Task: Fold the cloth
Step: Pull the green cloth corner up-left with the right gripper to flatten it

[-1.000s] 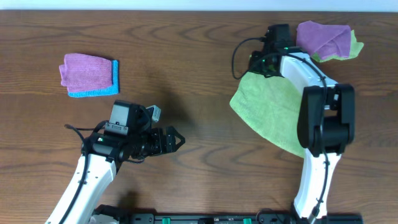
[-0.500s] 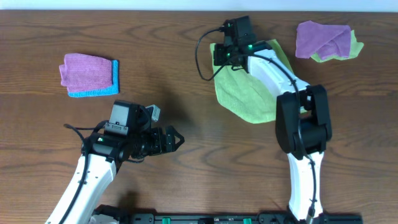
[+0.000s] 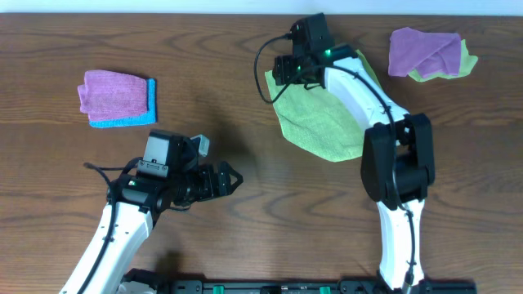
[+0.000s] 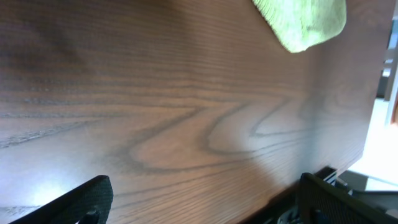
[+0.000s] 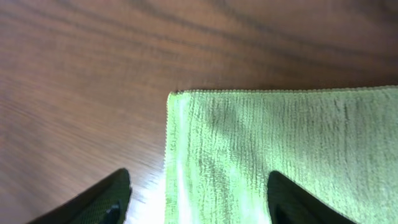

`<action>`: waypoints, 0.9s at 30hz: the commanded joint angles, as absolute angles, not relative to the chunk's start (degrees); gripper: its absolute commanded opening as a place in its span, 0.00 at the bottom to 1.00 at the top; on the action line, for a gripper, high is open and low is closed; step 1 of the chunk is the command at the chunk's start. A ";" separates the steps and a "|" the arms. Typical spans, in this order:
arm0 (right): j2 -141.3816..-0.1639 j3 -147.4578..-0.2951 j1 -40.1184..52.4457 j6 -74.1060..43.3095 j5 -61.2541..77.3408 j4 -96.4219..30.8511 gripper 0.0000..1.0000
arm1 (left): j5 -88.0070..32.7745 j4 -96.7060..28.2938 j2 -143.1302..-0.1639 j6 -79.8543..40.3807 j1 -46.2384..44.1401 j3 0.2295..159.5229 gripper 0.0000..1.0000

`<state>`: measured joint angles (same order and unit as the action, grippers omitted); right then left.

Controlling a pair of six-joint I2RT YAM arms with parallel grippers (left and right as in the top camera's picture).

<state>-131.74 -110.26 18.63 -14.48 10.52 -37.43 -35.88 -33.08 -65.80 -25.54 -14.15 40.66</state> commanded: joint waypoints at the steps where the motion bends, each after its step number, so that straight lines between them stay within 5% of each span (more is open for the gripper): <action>1: -128.29 -115.13 17.89 -14.02 10.57 -42.48 0.75 | -37.39 -32.53 -65.89 -31.22 -14.50 42.09 0.95; 9: -116.01 -117.51 12.05 -6.90 11.18 -57.41 0.99 | -32.51 -19.46 -65.91 -43.00 -25.58 42.06 0.95; 13: -108.57 -117.45 5.74 -4.95 11.33 -64.53 0.99 | -20.62 -11.75 -67.29 -47.79 -34.15 42.04 0.95; 27: -97.12 -115.48 -6.55 2.96 21.47 -78.24 0.99 | -27.07 18.63 -90.89 -56.86 -37.06 42.04 0.95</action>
